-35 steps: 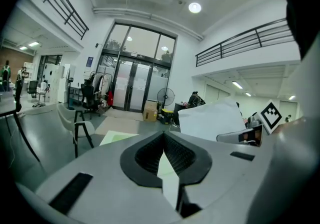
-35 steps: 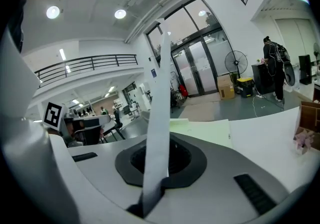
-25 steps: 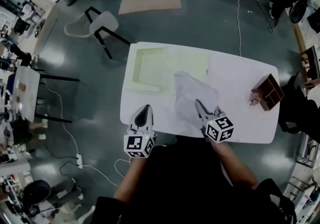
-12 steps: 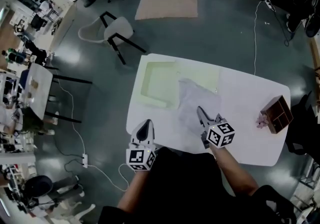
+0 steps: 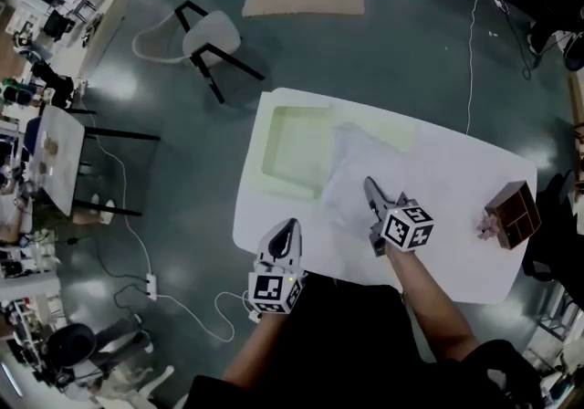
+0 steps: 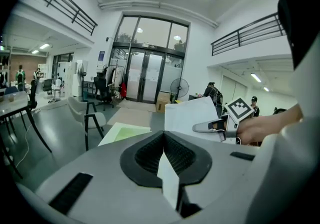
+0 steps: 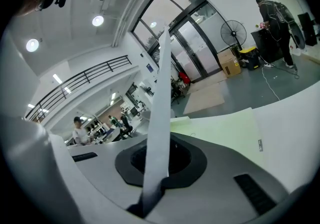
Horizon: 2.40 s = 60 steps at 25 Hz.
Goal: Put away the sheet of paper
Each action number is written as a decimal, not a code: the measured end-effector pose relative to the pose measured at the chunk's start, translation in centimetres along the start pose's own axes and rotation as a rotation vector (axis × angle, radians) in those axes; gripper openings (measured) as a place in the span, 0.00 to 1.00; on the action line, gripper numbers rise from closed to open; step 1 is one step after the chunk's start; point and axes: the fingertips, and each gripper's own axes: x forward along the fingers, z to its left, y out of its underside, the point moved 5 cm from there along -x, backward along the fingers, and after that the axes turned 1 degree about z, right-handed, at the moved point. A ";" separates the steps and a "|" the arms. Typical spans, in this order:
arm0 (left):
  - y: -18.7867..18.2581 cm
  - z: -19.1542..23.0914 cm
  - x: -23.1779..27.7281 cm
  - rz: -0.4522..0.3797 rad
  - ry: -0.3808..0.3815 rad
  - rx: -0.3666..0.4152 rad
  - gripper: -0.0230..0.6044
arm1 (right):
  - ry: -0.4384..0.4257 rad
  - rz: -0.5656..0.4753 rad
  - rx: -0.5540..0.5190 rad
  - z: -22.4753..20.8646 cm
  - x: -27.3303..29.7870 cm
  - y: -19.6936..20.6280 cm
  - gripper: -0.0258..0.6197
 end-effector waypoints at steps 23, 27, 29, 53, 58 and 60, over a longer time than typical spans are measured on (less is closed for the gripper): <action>1.5 6.5 7.7 0.103 0.123 -0.026 0.04 | 0.152 0.146 0.053 -4.0 7.5 -0.2 0.04; 1.7 7.1 8.6 0.105 0.121 -0.041 0.04 | 0.152 0.163 0.043 -4.4 7.6 -0.6 0.04; 1.8 7.0 8.9 0.106 0.124 -0.051 0.04 | 0.149 0.173 0.034 -4.5 7.6 -0.7 0.04; 3.6 7.0 8.5 0.118 0.100 -0.121 0.04 | 0.113 0.271 0.102 -6.2 12.8 2.8 0.04; 3.8 7.1 8.4 0.114 0.108 -0.122 0.04 | 0.120 0.311 0.090 -6.7 14.0 3.6 0.04; 3.7 7.4 8.4 0.113 0.106 -0.130 0.04 | 0.128 0.318 0.104 -7.1 14.4 3.8 0.04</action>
